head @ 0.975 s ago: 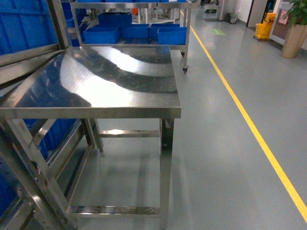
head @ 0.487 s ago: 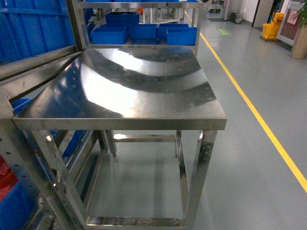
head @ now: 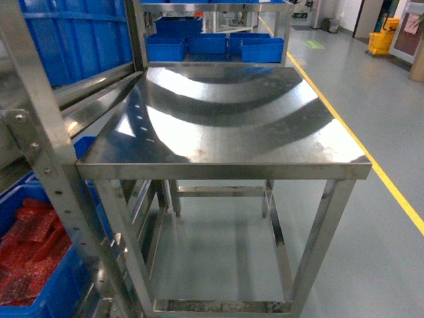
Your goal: Pick blue part to blue bin on bottom shelf
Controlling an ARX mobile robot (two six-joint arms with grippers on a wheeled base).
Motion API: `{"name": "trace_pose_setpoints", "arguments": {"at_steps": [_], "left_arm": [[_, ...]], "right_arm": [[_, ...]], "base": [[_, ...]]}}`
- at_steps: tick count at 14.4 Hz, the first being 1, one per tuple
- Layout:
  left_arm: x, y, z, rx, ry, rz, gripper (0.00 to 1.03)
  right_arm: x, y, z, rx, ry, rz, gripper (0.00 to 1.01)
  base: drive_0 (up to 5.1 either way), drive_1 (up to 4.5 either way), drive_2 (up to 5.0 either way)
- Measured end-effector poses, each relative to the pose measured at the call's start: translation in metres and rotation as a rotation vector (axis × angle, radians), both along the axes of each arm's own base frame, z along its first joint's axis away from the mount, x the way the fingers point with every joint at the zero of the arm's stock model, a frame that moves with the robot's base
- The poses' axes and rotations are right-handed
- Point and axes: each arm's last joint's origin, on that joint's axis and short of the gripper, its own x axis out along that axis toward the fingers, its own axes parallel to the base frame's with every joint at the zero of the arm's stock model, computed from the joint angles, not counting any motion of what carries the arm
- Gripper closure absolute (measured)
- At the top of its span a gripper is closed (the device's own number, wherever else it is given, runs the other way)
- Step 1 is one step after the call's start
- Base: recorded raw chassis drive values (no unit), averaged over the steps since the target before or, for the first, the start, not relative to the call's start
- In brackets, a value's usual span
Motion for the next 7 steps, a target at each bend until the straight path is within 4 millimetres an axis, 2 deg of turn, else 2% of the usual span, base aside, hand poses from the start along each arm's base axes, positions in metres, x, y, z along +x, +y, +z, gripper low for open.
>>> {"name": "trace_pose_setpoints", "arguments": {"at_steps": [7], "left_arm": [[0.0, 0.0, -0.0001, 0.0, 0.001, 0.0, 0.59]], "right_arm": [[0.0, 0.0, 0.0, 0.0, 0.0, 0.0, 0.03]], "base": [[-0.1, 4.2, -4.4]]}}
